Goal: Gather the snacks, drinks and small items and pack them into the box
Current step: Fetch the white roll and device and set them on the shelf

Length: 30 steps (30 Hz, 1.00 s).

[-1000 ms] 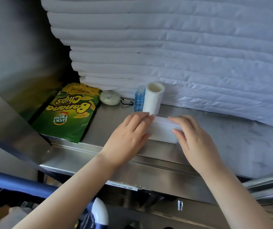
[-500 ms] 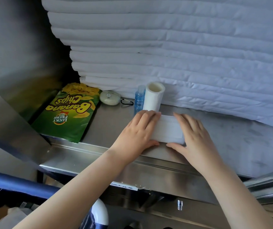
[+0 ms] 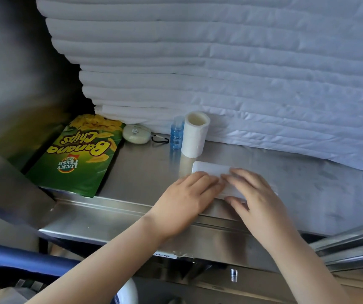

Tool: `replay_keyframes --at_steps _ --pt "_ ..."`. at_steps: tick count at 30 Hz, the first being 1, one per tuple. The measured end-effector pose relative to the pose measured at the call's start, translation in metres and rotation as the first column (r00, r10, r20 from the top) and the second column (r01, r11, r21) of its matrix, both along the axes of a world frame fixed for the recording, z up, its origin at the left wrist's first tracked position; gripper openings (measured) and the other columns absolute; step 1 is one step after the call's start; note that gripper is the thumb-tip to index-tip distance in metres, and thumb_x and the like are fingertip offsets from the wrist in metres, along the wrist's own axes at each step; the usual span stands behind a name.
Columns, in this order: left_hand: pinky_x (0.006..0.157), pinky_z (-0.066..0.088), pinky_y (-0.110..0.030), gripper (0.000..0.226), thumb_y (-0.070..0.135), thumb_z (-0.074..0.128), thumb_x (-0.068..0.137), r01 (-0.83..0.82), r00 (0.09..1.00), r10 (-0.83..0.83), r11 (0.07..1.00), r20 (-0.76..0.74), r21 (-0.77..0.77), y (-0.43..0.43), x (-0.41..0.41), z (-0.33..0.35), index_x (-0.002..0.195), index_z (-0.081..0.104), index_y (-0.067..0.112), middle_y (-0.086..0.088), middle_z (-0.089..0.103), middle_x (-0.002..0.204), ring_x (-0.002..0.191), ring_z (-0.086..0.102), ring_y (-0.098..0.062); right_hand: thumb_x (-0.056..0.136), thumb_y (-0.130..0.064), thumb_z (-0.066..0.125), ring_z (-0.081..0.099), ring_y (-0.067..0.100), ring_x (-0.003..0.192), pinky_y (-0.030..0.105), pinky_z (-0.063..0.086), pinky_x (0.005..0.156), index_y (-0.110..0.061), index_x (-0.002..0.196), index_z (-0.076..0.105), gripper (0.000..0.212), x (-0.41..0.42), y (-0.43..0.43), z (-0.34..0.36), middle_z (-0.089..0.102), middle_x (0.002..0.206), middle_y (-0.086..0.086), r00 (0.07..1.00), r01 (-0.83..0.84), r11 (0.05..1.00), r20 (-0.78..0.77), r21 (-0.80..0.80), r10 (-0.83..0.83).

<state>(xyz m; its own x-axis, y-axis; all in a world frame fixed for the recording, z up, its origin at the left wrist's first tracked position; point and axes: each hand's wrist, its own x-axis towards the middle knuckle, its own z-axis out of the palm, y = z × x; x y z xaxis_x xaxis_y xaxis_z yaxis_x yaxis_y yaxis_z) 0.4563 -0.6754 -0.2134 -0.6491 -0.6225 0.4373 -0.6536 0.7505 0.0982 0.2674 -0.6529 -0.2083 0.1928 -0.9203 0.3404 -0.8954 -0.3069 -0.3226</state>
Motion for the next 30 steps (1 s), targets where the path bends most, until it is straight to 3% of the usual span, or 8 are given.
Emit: replay_keyframes --at_steps 4,9,12,14,18,26,30 --pt "0.079 0.055 -0.032 0.040 -0.001 0.064 0.077 0.026 1.000 -0.027 0.999 -0.009 -0.020 -0.001 -0.013 0.002 0.117 0.064 0.003 -0.009 0.066 0.112 0.105 0.063 -0.025 0.070 -0.004 0.078 0.053 0.017 0.114 0.033 0.049 0.083 -0.020 0.113 0.067 0.047 -0.001 -0.003 -0.006 0.061 0.121 -0.003 0.994 0.099 0.995 0.039 -0.030 -0.097" --pt "0.092 0.048 -0.026 0.045 0.003 0.047 0.080 -0.047 0.996 0.048 0.999 0.069 -0.027 -0.018 -0.036 0.005 0.122 0.062 0.007 -0.005 0.064 0.122 0.114 0.059 -0.020 0.080 -0.001 0.067 0.049 0.022 0.121 0.035 0.045 0.092 -0.017 0.121 0.063 0.044 -0.009 -0.023 -0.005 0.057 0.130 0.001 0.979 0.206 0.979 0.013 0.005 -0.206" --pt "0.114 0.015 -0.029 0.055 0.002 0.036 0.093 -0.101 0.981 0.088 0.992 0.171 0.071 -0.034 -0.043 -0.001 0.146 0.025 0.005 -0.010 0.028 0.152 0.141 0.026 -0.023 0.086 -0.002 0.059 0.043 0.020 0.129 0.032 0.039 0.099 -0.018 0.126 0.059 0.043 -0.008 -0.043 -0.003 0.050 0.139 0.000 0.979 0.204 0.977 0.016 0.055 -0.205" --pt "0.115 -0.001 -0.027 0.055 0.006 0.024 0.097 -0.152 0.964 0.125 0.984 0.235 0.096 -0.044 -0.041 -0.004 0.150 0.007 0.009 -0.007 0.010 0.158 0.145 0.008 -0.021 0.088 -0.001 0.055 0.038 0.018 0.134 0.030 0.035 0.102 -0.018 0.129 0.057 0.044 -0.005 -0.054 -0.003 0.047 0.142 0.000 0.981 0.190 0.979 0.033 0.071 -0.193" --pt "0.115 -0.002 -0.029 0.054 0.011 0.023 0.098 -0.190 0.955 0.162 0.977 0.248 0.092 -0.054 -0.039 -0.007 0.150 0.006 0.007 -0.009 0.008 0.158 0.145 0.005 -0.022 0.090 0.000 0.052 0.032 0.015 0.138 0.023 0.027 0.104 -0.019 0.132 0.053 0.046 -0.001 -0.066 -0.005 0.044 0.145 -0.001 0.982 0.172 0.982 0.061 0.075 -0.176" --pt "0.115 -0.009 -0.031 0.055 0.022 0.021 0.101 -0.209 0.940 0.171 0.973 0.296 0.102 -0.059 -0.039 -0.010 0.149 -0.003 0.007 -0.009 -0.002 0.158 0.145 -0.004 -0.021 0.089 0.003 0.051 0.027 0.014 0.140 0.022 0.026 0.105 -0.019 0.135 0.049 0.051 0.000 -0.072 -0.010 0.038 0.149 0.000 0.983 0.163 0.984 0.069 0.074 -0.168" --pt "0.116 -0.011 -0.032 0.059 0.038 0.020 0.101 -0.185 0.963 0.154 0.974 0.222 0.130 -0.048 -0.035 -0.014 0.149 -0.004 0.013 -0.004 -0.013 0.157 0.144 -0.014 -0.019 0.088 -0.004 0.057 0.019 0.026 0.143 0.034 0.025 0.112 -0.005 0.140 0.038 0.055 0.003 -0.048 -0.018 0.023 0.154 0.014 0.980 0.177 0.984 0.086 0.002 -0.177"
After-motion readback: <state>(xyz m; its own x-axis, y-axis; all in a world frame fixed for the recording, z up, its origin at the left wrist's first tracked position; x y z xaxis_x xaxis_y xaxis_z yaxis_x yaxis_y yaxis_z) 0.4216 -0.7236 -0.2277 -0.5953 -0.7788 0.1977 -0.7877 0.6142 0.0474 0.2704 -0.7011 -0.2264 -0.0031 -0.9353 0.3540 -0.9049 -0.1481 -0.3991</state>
